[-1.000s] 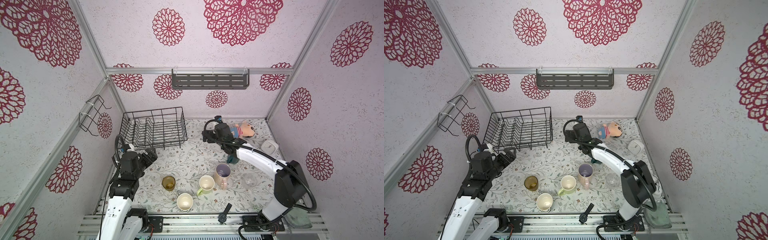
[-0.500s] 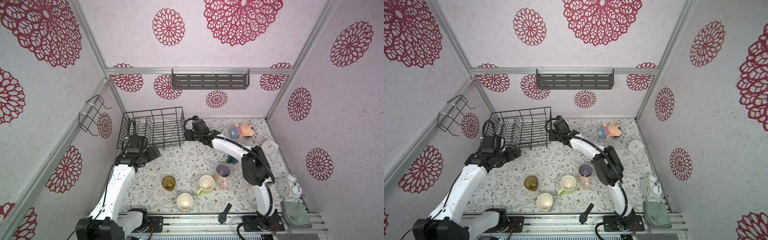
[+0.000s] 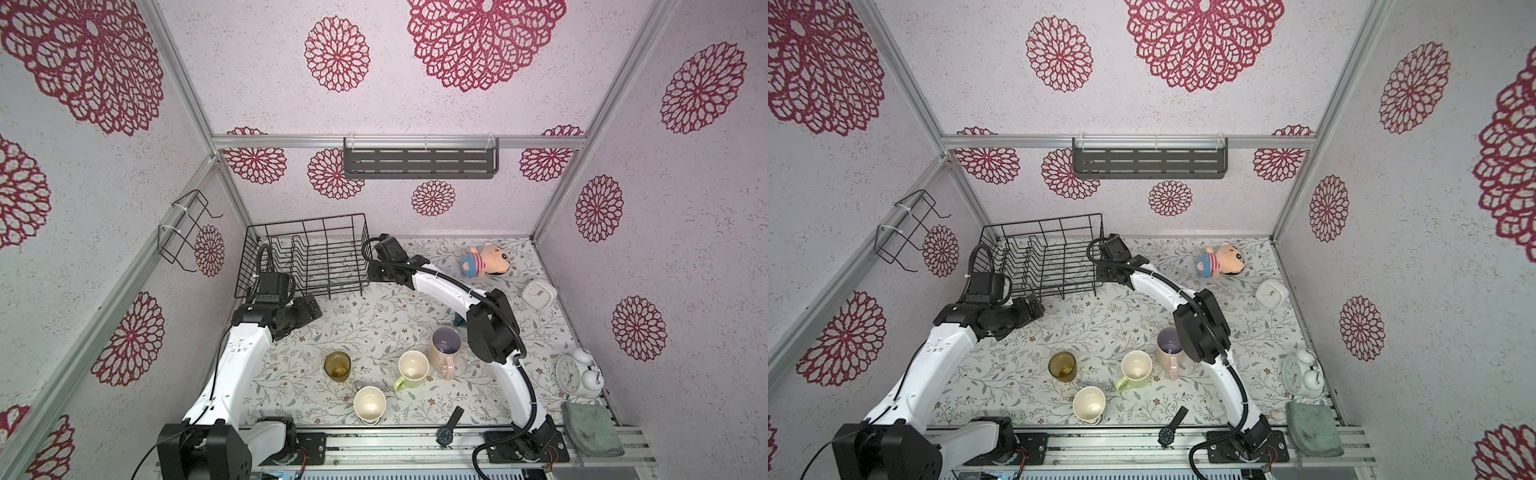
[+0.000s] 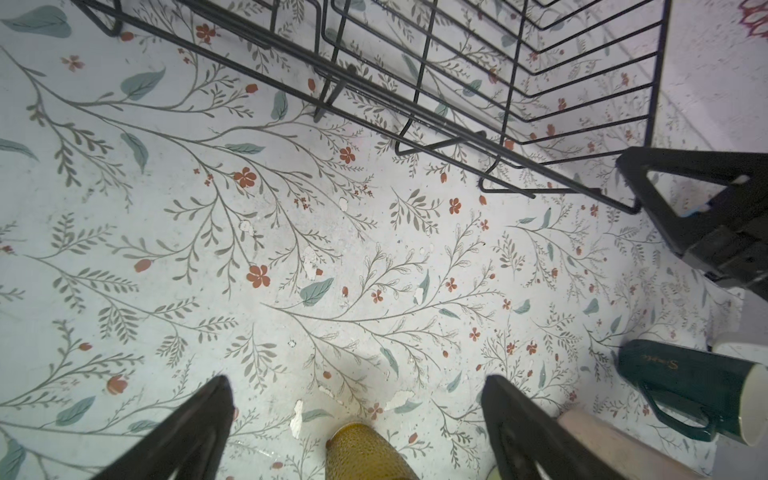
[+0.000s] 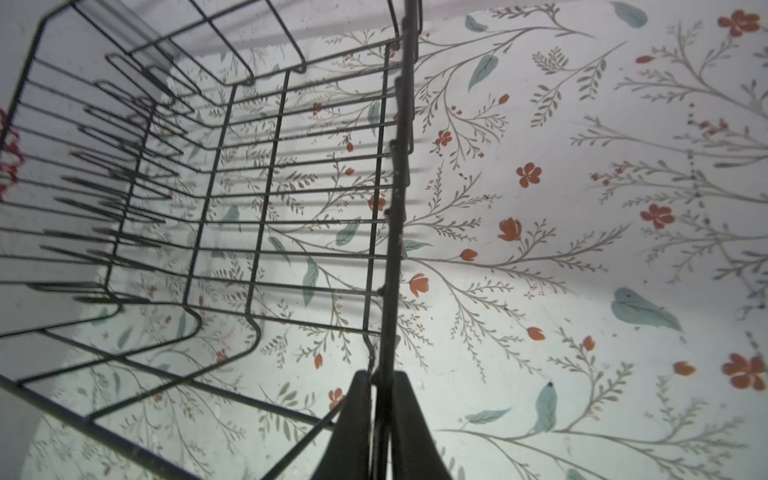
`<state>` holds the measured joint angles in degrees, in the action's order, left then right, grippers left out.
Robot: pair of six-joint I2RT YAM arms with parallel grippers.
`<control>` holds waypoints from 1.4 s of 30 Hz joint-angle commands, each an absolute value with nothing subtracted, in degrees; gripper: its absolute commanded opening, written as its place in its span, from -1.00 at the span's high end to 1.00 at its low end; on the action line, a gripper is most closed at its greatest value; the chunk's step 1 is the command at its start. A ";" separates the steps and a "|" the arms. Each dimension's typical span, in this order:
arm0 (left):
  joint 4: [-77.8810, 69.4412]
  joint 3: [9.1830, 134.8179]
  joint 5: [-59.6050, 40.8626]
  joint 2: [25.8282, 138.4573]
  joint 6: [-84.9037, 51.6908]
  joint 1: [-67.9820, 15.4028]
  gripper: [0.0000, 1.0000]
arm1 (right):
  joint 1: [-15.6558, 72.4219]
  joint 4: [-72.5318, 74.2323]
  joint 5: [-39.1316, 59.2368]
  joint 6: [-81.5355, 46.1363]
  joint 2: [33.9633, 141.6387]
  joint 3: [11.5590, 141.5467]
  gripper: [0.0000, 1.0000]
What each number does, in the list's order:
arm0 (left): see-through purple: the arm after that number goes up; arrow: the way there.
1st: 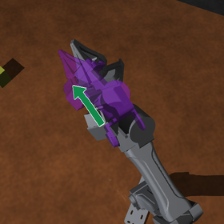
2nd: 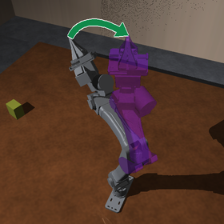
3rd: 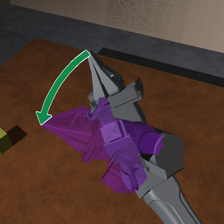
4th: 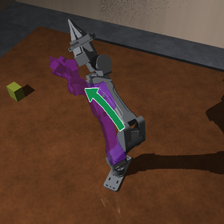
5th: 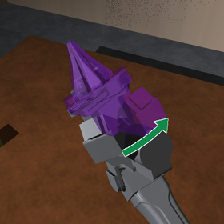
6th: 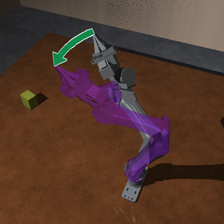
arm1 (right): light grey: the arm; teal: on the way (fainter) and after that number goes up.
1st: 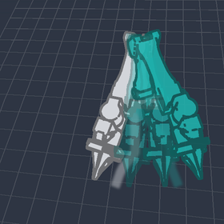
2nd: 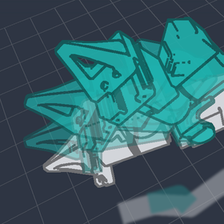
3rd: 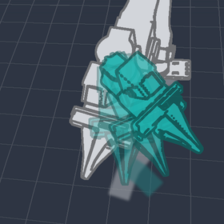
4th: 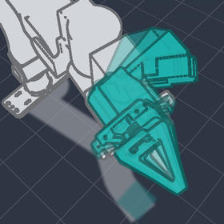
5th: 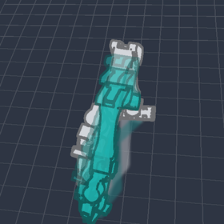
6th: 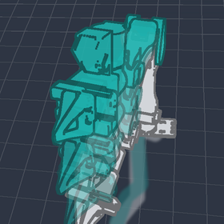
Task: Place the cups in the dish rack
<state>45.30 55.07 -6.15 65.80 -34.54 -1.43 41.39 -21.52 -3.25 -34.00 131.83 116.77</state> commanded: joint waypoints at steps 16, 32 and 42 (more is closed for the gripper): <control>32.46 52.07 -10.11 63.81 -44.92 -0.62 -0.95 | 39.72 -22.75 -16.63 -34.32 108.37 91.94 0.96; 29.02 54.59 -18.65 71.03 -47.89 -3.44 -0.99 | 33.60 -28.92 -20.56 -32.85 91.32 73.88 0.96; 30.65 56.65 -17.45 73.21 -47.08 -3.95 -0.98 | 28.46 -26.55 -19.00 -32.87 85.15 68.16 0.95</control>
